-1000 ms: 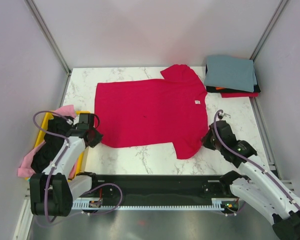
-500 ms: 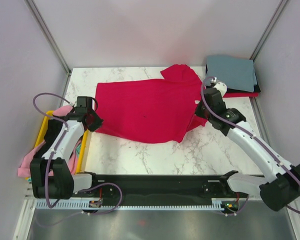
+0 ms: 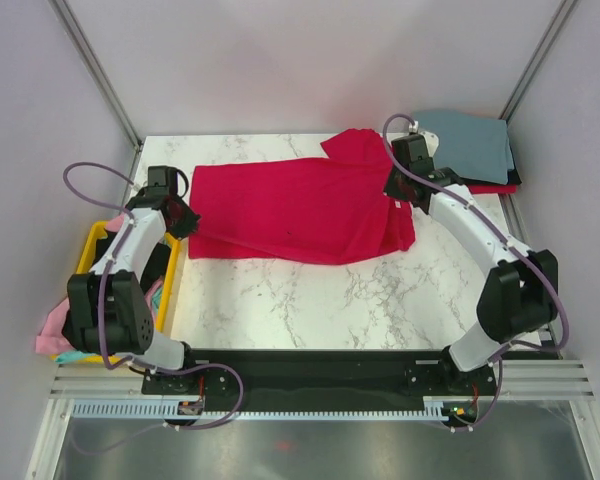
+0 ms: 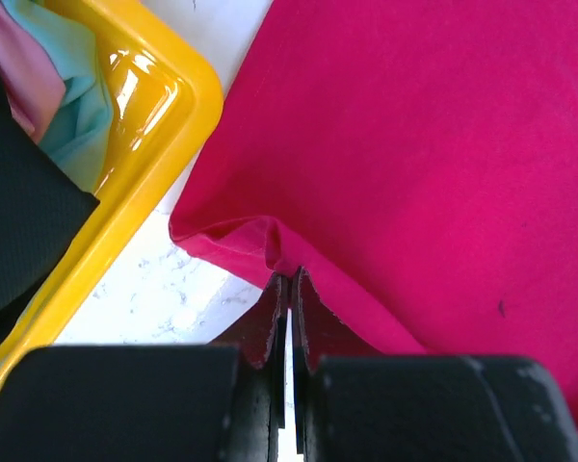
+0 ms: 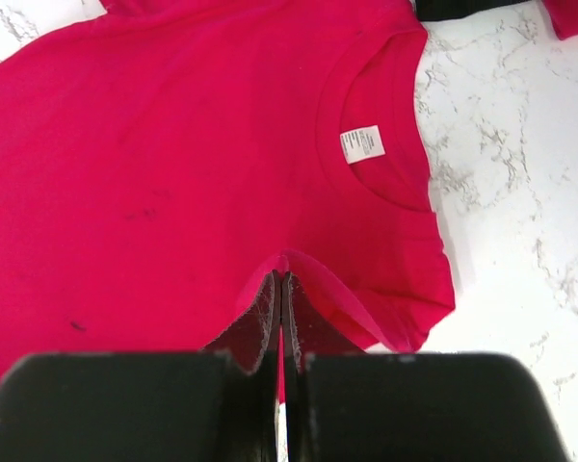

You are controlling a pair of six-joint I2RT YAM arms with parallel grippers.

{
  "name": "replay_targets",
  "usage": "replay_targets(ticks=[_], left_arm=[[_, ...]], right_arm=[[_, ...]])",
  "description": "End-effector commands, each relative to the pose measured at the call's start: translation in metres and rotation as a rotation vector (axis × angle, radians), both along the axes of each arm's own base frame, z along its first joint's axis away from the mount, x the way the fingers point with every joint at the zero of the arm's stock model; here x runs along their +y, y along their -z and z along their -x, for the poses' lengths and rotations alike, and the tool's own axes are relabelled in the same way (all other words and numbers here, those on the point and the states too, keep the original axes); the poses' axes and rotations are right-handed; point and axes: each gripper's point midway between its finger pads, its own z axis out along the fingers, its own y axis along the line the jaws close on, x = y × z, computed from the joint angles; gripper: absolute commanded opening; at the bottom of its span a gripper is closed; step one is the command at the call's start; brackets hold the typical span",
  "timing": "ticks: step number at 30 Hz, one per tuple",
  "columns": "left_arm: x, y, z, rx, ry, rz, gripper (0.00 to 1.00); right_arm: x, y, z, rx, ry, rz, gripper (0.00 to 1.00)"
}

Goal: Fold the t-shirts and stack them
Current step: Fold the tshirt

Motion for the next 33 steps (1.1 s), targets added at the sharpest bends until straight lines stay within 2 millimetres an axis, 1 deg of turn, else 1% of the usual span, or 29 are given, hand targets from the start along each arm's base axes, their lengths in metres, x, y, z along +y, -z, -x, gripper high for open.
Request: replay_targets(ticks=[1, 2, 3, 4, 5, 6, 8, 9, 10, 11, 13, 14, 15, 16, 17, 18, 19, 21, 22, 23, 24, 25, 26, 28, 29, 32, 33], left_arm=[[0.007, -0.005, -0.016, -0.01, 0.024, -0.022, 0.02], [0.009, -0.004, -0.018, -0.006, 0.023, -0.026, 0.02], [0.01, 0.003, -0.019, 0.015, 0.026, -0.028, 0.02], [0.012, 0.003, -0.022, 0.016, 0.027, -0.03, 0.02], [0.013, 0.006, -0.022, 0.027, 0.028, -0.031, 0.02], [0.014, 0.008, -0.024, 0.035, 0.029, -0.033, 0.02], [0.016, 0.016, -0.026, 0.059, 0.025, -0.029, 0.02], [0.016, 0.018, -0.027, 0.064, 0.025, -0.026, 0.02], [0.016, 0.02, -0.03, 0.071, 0.026, -0.026, 0.02], [0.017, 0.021, -0.031, 0.074, 0.021, -0.024, 0.02], [0.02, 0.022, -0.034, 0.079, 0.015, -0.027, 0.02], [0.02, 0.025, -0.036, 0.089, 0.016, -0.027, 0.02], [0.021, 0.026, -0.037, 0.092, 0.016, -0.027, 0.02], [0.021, 0.023, -0.041, 0.086, 0.017, -0.027, 0.02], [0.021, 0.028, -0.043, 0.098, 0.019, -0.023, 0.02], [0.021, 0.029, -0.044, 0.099, 0.019, -0.023, 0.03], [0.021, 0.027, -0.048, 0.095, 0.017, -0.023, 0.03], [0.022, 0.033, -0.05, 0.112, 0.018, -0.023, 0.04], [0.022, 0.033, -0.052, 0.115, 0.017, -0.022, 0.05], [0.023, 0.034, -0.053, 0.118, 0.017, -0.023, 0.06], [0.023, 0.038, -0.054, 0.127, 0.016, -0.021, 0.06], [0.023, 0.037, -0.054, 0.13, 0.013, -0.023, 0.06], [0.024, 0.039, -0.054, 0.134, 0.007, -0.021, 0.06], [0.026, 0.039, -0.053, 0.139, -0.003, -0.03, 0.06], [0.028, 0.039, -0.052, 0.141, -0.009, -0.037, 0.05], [0.033, 0.038, -0.047, 0.146, -0.029, -0.052, 0.05], [0.035, 0.039, -0.045, 0.15, -0.034, -0.053, 0.05]], right_arm=[[-0.004, -0.018, -0.026, -0.055, -0.002, -0.004, 0.0], [-0.007, -0.012, -0.03, -0.041, 0.001, 0.002, 0.0], [-0.009, -0.012, -0.034, -0.042, 0.002, 0.0, 0.0], [-0.015, -0.014, -0.04, -0.044, 0.007, -0.002, 0.0], [-0.016, -0.014, -0.043, -0.043, 0.007, -0.002, 0.0], [-0.018, -0.008, -0.047, -0.029, 0.011, 0.001, 0.0], [-0.025, -0.011, -0.056, -0.038, 0.027, 0.001, 0.0], [-0.025, -0.006, -0.06, -0.027, 0.026, 0.003, 0.0], [-0.028, -0.008, -0.065, -0.033, 0.035, 0.0, 0.0], [-0.028, -0.001, -0.069, -0.021, 0.034, 0.003, 0.0], [-0.033, -0.004, -0.077, -0.03, 0.049, 0.006, 0.0], [-0.032, 0.001, -0.081, -0.02, 0.046, 0.005, 0.0], [-0.033, 0.001, -0.085, -0.022, 0.042, 0.006, 0.0], [-0.031, -0.003, -0.091, -0.033, 0.038, 0.001, 0.0], [-0.028, 0.004, -0.096, -0.022, 0.024, -0.007, 0.0], [-0.028, 0.006, -0.099, -0.018, 0.024, -0.007, 0.0], [-0.027, 0.003, -0.104, -0.029, 0.025, -0.014, 0.0], [-0.025, 0.013, -0.112, -0.013, 0.019, -0.019, 0.0], [-0.023, 0.006, -0.118, -0.031, 0.011, -0.025, 0.0], [-0.022, 0.015, -0.123, -0.017, 0.004, -0.025, 0.0], [-0.019, 0.017, -0.125, -0.014, -0.005, -0.03, 0.0], [-0.021, 0.016, -0.129, -0.019, -0.004, -0.032, 0.0], [-0.022, 0.023, -0.132, -0.007, -0.003, -0.029, 0.0], [-0.023, 0.024, -0.138, -0.01, -0.004, -0.038, 0.0], [-0.023, 0.028, -0.139, -0.003, -0.008, -0.041, 0.0], [-0.025, 0.027, -0.144, -0.019, -0.021, -0.046, 0.0], [-0.025, 0.025, -0.148, -0.042, -0.031, -0.055, 0.0]])
